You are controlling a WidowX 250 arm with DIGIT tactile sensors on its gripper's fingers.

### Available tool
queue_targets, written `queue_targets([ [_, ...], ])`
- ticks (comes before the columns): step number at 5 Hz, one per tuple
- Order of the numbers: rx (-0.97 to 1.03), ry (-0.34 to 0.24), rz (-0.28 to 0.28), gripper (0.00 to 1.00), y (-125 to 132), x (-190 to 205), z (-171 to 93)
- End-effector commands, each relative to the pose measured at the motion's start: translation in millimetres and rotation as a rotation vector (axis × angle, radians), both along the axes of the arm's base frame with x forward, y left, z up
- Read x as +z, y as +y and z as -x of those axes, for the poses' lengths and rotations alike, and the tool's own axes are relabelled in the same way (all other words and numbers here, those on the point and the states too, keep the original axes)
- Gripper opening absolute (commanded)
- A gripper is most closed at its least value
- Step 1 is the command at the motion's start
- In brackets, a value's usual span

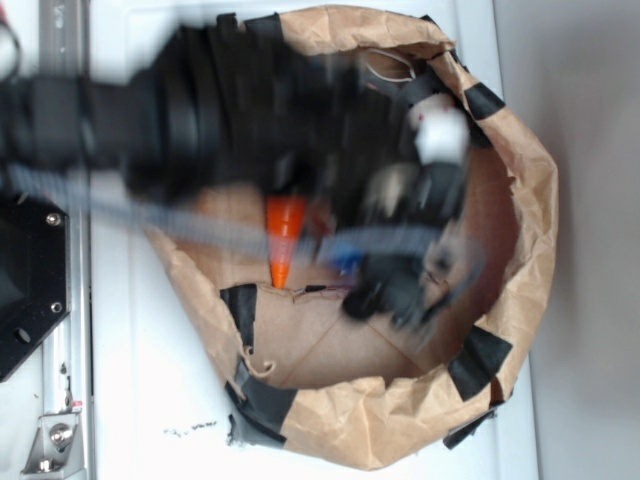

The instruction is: Grab the silver keys.

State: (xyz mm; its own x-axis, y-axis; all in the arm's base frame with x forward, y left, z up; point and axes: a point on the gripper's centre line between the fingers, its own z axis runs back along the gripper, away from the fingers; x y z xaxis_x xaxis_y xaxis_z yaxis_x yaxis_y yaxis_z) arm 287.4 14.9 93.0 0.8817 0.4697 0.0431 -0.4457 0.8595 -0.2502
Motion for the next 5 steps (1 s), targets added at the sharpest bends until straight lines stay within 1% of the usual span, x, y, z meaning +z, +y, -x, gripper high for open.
queue_targets([
  [1, -0.002, -0.151, 0.292, 0.0, 62.8, 97.9, 27.8],
  [2, -0.049, -0.121, 0.212, 0.0, 49.7, 107.0, 26.1],
  [3, -0.126, -0.138, 0.158, 0.0, 29.1, 98.8, 32.3],
  [4, -0.145, -0.115, 0.12, 0.0, 26.1, 94.0, 30.8],
  [5, -0.146, -0.115, 0.08, 0.0, 22.1, 89.8, 31.4],
])
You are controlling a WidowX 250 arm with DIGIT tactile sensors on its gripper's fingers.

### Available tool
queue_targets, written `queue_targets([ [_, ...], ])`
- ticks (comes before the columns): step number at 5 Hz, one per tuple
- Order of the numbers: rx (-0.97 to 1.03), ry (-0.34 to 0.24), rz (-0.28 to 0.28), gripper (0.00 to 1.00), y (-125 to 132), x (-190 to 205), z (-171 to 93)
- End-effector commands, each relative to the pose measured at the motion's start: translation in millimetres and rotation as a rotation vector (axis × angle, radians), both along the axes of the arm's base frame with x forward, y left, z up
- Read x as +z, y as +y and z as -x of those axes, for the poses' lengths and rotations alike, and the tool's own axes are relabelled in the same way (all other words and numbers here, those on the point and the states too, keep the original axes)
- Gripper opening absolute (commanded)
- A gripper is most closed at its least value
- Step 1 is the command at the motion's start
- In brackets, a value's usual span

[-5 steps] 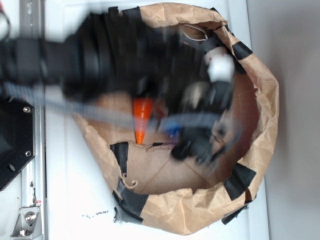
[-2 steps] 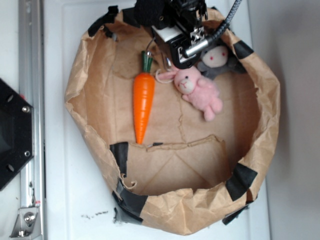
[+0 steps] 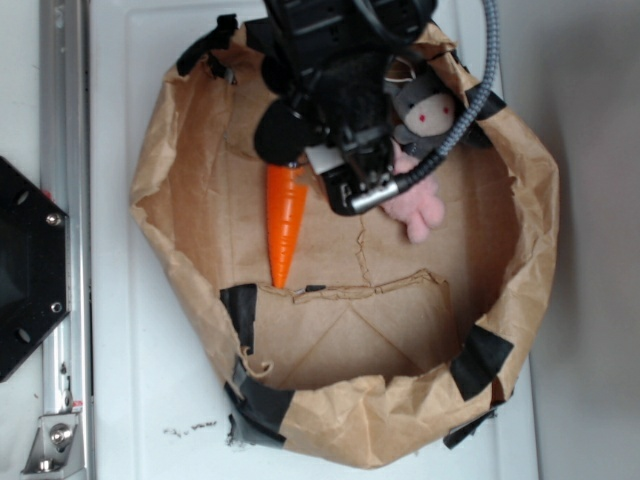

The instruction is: Grab the silver keys.

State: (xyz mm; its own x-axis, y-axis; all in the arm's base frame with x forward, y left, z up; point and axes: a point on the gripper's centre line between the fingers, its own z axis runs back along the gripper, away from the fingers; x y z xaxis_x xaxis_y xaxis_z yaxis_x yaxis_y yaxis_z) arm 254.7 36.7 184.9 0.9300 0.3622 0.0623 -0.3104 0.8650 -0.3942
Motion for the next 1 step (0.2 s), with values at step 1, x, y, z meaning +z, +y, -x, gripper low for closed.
queue_targets([
  [1, -0.02, -0.049, -0.09, 0.0, -4.5, -8.9, -1.8],
])
